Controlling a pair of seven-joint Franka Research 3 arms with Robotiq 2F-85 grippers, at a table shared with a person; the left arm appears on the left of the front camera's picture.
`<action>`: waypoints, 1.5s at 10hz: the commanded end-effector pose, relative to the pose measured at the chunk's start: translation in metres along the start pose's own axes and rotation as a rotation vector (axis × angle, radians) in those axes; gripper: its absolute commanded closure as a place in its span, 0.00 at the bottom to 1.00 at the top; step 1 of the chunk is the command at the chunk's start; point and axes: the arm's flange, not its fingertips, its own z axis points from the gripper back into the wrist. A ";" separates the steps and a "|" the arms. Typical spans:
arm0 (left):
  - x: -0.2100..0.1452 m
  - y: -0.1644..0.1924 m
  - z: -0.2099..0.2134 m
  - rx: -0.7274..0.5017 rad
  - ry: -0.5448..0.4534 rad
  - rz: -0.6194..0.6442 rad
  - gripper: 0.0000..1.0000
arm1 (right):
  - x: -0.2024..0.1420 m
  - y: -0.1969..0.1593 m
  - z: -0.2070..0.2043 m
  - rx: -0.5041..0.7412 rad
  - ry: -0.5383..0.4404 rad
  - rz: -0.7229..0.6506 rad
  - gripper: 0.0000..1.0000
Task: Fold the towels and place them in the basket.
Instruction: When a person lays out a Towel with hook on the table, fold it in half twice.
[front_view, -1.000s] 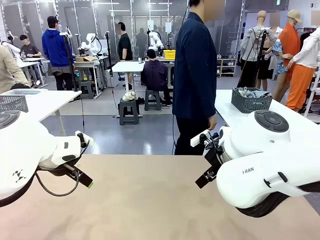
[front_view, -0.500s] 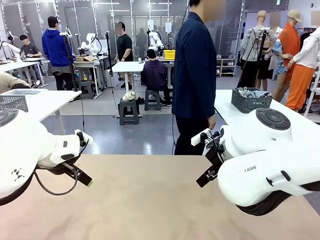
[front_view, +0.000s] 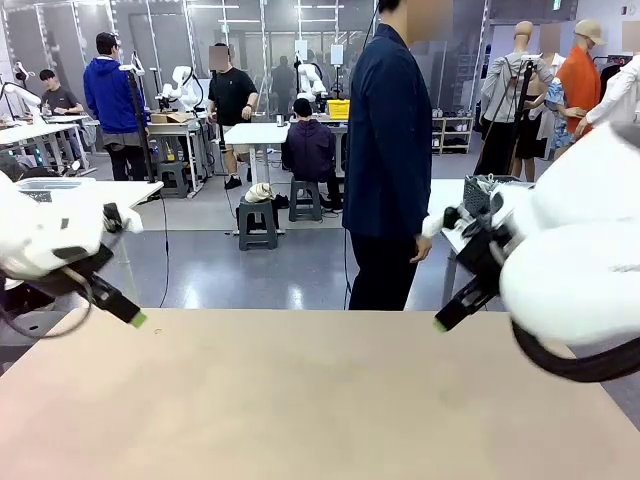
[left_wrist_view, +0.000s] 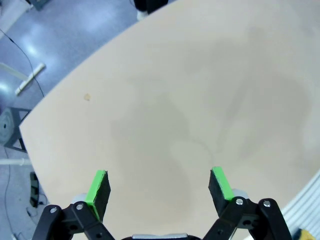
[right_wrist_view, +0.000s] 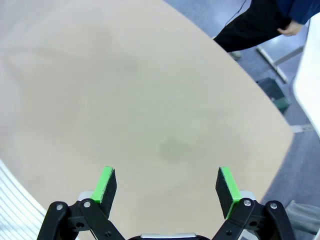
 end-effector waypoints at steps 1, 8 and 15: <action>0.030 -0.014 0.060 0.014 0.010 -0.047 0.00 | 0.017 0.001 0.071 -0.034 0.016 0.040 0.00; 0.041 -0.015 0.213 0.111 -0.042 -0.069 0.00 | 0.046 0.035 0.213 -0.149 0.020 0.047 0.00; 0.051 -0.022 0.203 0.089 -0.048 -0.068 0.00 | 0.048 0.033 0.219 -0.135 0.005 0.082 0.00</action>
